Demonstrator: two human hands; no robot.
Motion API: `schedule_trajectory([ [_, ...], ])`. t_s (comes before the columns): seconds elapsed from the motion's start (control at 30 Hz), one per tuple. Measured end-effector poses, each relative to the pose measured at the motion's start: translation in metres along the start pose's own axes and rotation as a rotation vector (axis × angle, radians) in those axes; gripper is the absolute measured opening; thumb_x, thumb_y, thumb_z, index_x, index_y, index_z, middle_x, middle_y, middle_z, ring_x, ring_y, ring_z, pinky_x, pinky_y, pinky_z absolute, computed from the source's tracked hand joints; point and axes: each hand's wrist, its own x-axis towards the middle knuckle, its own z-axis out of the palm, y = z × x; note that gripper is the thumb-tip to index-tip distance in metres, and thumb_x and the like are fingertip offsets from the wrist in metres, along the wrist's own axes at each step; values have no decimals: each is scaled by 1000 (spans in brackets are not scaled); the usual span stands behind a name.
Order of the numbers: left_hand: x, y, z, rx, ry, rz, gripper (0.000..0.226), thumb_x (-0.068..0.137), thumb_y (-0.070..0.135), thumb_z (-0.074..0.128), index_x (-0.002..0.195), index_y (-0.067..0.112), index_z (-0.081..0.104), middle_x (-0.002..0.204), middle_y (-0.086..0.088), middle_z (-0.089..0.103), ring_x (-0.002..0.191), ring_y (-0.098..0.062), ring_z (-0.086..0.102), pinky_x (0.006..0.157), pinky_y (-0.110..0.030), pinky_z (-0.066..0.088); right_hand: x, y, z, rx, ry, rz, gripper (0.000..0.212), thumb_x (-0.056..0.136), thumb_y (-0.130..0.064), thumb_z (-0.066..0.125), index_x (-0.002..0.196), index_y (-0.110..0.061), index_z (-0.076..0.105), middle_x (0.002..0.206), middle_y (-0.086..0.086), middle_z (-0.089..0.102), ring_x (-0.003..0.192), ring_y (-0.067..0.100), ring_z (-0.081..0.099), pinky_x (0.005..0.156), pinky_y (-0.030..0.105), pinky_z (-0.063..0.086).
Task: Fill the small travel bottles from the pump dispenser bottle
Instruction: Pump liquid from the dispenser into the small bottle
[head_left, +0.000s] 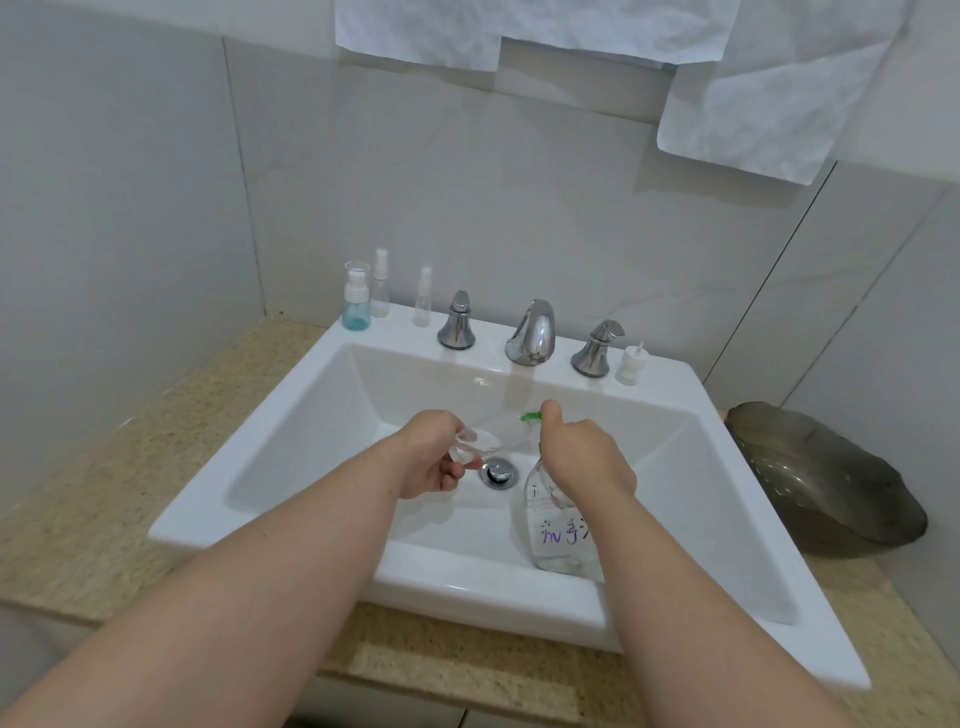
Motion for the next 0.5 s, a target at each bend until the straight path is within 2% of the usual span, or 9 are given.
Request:
schedule_trajectory([
  [0.13, -3, 2, 1, 1, -2, 4, 21, 101, 12, 37, 106, 11, 57, 81, -16, 66, 53, -17, 39, 51, -25, 35, 1, -2, 0, -5, 0, -5, 54, 97, -52, 24, 86, -12, 57, 88, 4, 58, 78, 20, 53, 69, 35, 37],
  [0.33, -2, 1, 1, 3, 9, -7, 25, 102, 12, 34, 111, 10, 58, 85, -18, 67, 53, -17, 39, 52, -26, 35, -1, -3, -1, -10, 2, -13, 53, 97, -52, 25, 87, -11, 57, 87, 4, 58, 82, 24, 55, 72, 36, 39],
  [0.5, -6, 2, 2, 14, 4, -11, 24, 101, 10, 35, 108, 9, 58, 80, -16, 68, 54, -18, 38, 53, -26, 34, 0, -3, -1, -10, -6, -12, 52, 97, -51, 26, 89, -11, 58, 86, 4, 58, 74, 18, 51, 66, 34, 37],
])
